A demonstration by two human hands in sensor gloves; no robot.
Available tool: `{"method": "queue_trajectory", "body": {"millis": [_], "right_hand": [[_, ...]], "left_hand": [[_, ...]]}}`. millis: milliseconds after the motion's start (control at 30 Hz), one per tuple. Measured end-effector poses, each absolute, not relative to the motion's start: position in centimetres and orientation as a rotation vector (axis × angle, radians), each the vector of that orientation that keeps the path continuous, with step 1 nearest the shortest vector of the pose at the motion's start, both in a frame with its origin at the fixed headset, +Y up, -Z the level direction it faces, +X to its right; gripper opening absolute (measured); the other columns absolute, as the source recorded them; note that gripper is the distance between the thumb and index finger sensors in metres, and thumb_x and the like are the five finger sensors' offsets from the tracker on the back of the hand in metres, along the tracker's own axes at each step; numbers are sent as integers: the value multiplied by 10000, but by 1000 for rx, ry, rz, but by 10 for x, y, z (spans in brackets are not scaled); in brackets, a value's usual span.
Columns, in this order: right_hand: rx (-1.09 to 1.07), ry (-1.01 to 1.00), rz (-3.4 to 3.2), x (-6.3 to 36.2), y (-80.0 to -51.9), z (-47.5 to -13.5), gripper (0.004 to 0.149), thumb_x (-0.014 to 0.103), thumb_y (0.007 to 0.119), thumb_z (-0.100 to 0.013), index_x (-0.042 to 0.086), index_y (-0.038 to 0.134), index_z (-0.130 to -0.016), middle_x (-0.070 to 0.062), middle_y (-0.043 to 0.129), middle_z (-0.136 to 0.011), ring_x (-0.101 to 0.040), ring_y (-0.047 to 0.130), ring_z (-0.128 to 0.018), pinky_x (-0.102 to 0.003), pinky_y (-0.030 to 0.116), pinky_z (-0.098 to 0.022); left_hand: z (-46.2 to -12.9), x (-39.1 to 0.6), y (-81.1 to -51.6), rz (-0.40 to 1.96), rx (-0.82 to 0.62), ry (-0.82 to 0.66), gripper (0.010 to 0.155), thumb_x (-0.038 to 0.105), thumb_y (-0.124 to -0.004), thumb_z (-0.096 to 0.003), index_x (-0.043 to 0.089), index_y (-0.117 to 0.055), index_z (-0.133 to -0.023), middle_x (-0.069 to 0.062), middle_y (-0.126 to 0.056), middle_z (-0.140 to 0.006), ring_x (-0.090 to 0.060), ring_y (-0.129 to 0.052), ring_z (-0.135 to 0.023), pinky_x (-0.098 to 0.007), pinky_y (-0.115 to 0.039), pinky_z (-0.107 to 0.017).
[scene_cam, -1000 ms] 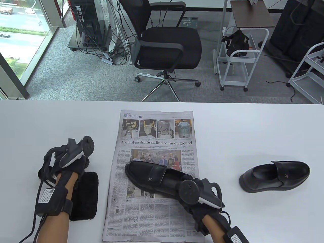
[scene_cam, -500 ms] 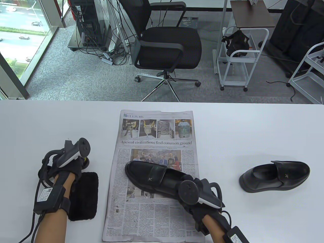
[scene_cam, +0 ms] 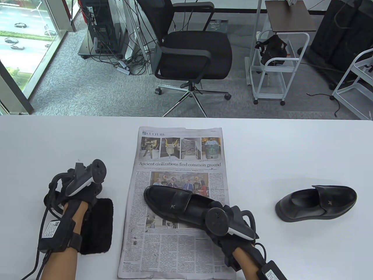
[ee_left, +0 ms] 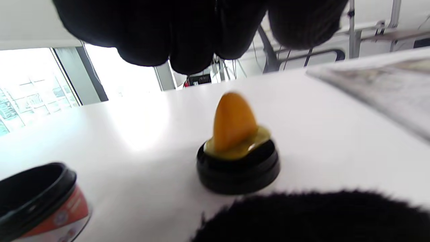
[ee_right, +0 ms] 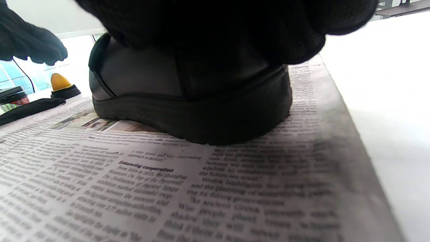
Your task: Dip and apply built-in sponge shoe polish on shoes
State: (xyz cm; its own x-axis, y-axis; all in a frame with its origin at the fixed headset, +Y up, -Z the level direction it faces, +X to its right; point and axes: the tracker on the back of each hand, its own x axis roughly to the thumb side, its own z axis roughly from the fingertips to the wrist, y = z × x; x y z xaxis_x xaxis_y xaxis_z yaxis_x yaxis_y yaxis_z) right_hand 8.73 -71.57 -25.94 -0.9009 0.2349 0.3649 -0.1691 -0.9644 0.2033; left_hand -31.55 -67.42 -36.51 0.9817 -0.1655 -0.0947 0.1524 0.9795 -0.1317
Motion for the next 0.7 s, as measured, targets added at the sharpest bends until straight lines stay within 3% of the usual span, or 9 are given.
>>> {"method": "queue_trajectory", "body": {"millis": [267, 467, 700], "right_hand": [[568, 257, 2861, 88, -715, -260, 437, 378, 729, -468, 211, 705, -871, -95, 575, -977, -488, 799, -681, -656, 667, -567], [567, 273, 2860, 89, -715, -260, 475, 368, 742, -465, 209, 677, -908, -89, 568, -987, -486, 802, -689, -651, 669, -574], [593, 325, 2907, 90, -710, -262, 556, 295, 799, -436, 225, 642, -965, -68, 571, -1024, -442, 845, -730, -601, 717, -610]], "left_hand": [[-317, -276, -643, -24, 39, -14, 684, 520, -666, -581, 119, -570, -1127, -283, -524, -1181, -635, -522, -1010, -743, -502, -685], [-279, -253, -637, 129, 78, -129, 767, 539, -644, -582, 78, -445, -1162, -354, -291, -1201, -706, -262, -994, -787, -330, -665], [-264, -253, -659, 173, 162, -196, 774, 542, -644, -580, 45, -463, -1145, -346, -382, -1182, -696, -325, -990, -784, -371, -658]]}}
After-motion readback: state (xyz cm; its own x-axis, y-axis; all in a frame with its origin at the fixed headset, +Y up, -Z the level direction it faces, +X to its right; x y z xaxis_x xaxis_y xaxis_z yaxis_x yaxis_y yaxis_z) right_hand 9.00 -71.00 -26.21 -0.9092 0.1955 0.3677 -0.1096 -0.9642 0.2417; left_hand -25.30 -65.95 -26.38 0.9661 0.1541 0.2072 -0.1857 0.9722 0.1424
